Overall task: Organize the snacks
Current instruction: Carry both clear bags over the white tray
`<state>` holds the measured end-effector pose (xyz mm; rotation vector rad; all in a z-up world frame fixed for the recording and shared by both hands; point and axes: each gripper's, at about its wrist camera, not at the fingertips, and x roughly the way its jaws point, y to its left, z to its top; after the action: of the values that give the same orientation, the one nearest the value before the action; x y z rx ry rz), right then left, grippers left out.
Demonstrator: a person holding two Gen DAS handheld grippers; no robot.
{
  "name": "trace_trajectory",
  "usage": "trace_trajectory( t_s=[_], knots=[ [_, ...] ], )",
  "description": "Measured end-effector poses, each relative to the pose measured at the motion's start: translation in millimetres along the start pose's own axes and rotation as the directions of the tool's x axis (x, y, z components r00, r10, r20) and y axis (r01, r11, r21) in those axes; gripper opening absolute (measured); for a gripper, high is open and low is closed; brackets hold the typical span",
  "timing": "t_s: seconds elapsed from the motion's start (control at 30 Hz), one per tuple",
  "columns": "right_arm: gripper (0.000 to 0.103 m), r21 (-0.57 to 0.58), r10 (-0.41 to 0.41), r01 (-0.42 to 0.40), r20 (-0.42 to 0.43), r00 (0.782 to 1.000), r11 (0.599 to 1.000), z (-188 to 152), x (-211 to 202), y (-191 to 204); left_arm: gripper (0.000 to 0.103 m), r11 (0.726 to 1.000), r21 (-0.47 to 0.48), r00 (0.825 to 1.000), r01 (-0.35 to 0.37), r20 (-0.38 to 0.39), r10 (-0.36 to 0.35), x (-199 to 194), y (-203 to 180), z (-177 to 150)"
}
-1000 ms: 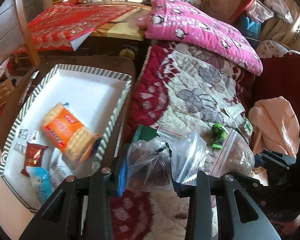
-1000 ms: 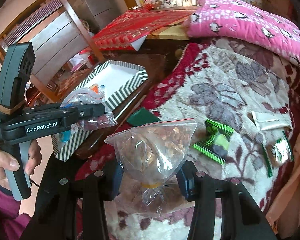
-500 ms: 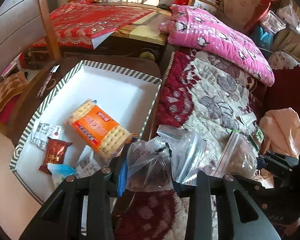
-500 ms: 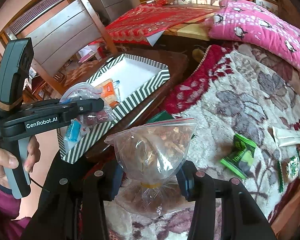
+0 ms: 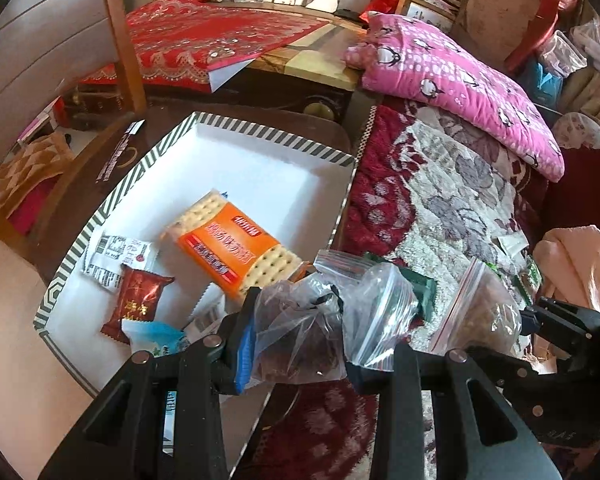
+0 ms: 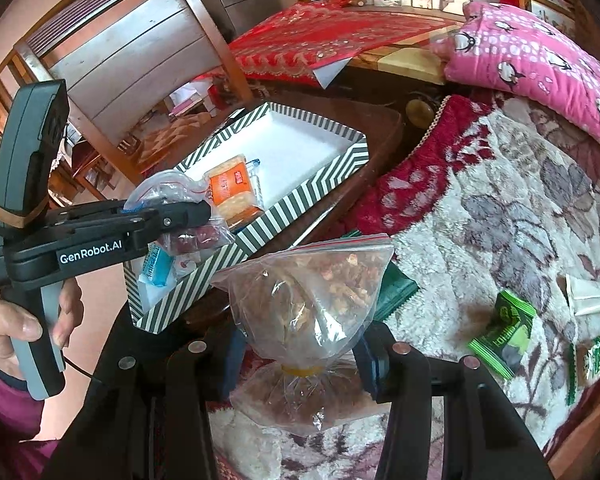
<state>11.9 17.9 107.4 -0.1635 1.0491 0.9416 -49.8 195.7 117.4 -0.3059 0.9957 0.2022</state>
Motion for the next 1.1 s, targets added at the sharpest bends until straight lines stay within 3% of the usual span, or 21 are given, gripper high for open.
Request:
trace_trajectory(
  t_s=[1.1],
  knots=[
    [0.052, -0.116, 0.057, -0.063, -0.051, 0.997, 0.991, 40, 47, 58, 0.035, 0.991, -0.107, 0.996, -0.083, 0.002, 0.084, -4, 62, -8]
  ],
)
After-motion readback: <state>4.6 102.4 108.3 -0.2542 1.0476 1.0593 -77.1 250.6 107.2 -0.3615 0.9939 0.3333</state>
